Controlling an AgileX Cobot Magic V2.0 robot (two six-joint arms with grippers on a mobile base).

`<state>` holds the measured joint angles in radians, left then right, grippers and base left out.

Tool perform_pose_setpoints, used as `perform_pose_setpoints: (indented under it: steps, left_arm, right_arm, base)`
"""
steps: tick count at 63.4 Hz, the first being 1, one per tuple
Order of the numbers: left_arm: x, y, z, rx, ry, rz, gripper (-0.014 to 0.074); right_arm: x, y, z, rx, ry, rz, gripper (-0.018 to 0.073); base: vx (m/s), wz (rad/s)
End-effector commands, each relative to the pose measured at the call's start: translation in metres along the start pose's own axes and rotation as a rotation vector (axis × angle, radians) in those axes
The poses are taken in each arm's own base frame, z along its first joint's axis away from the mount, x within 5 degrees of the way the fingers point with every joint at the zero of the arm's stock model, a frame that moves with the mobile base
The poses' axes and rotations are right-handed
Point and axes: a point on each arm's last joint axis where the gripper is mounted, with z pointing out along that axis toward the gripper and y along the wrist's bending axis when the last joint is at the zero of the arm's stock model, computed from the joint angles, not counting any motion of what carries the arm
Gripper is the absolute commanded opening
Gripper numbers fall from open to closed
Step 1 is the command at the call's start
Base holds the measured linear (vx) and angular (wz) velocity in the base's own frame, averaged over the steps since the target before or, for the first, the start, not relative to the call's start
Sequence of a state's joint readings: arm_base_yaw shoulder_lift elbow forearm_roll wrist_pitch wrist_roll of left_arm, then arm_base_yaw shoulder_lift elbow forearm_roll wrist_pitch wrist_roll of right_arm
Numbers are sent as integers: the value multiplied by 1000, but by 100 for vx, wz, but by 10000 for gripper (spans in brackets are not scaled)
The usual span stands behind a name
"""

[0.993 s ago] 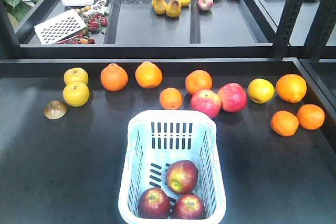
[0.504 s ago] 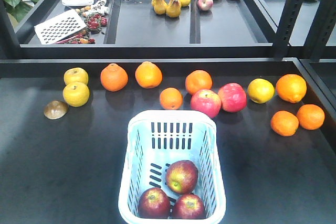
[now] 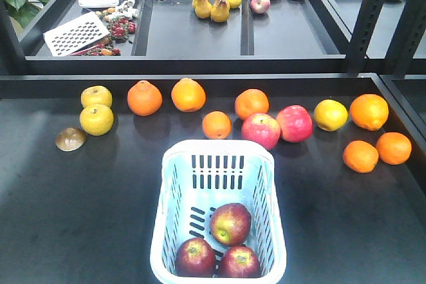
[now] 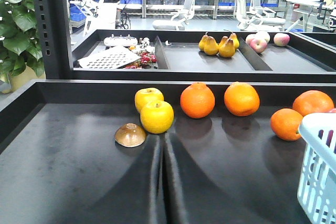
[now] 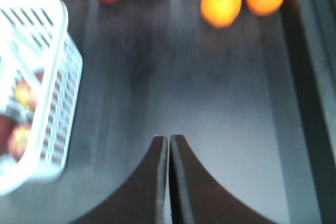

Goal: Pick three apples into basket with both arms

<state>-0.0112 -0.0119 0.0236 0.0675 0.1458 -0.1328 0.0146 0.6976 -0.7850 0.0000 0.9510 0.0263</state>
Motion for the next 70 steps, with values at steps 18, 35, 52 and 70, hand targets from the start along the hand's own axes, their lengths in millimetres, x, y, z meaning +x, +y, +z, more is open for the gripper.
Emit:
perform_pose_setpoints:
  steps: [18, 35, 52, 70]
  left_arm:
    - [-6, -1, -1, 19, -90, -7, -6]
    - [-6, -1, -1, 19, -90, -7, -6]
    - [-6, -1, -1, 19, -90, -7, -6]
    - [-6, -1, -1, 19, -89, -7, -6]
  right_arm:
    - [45, -1, 15, -12, -532, 4, -8]
    - [98, -3, 28, -18, -751, 2, -8]
    - [129, -4, 40, -22, -935, 1, -8]
    - [134, -4, 46, -22, -923, 1, -8]
  base:
    - [0, 0]
    - [0, 0]
    - [0, 0]
    - [0, 0]
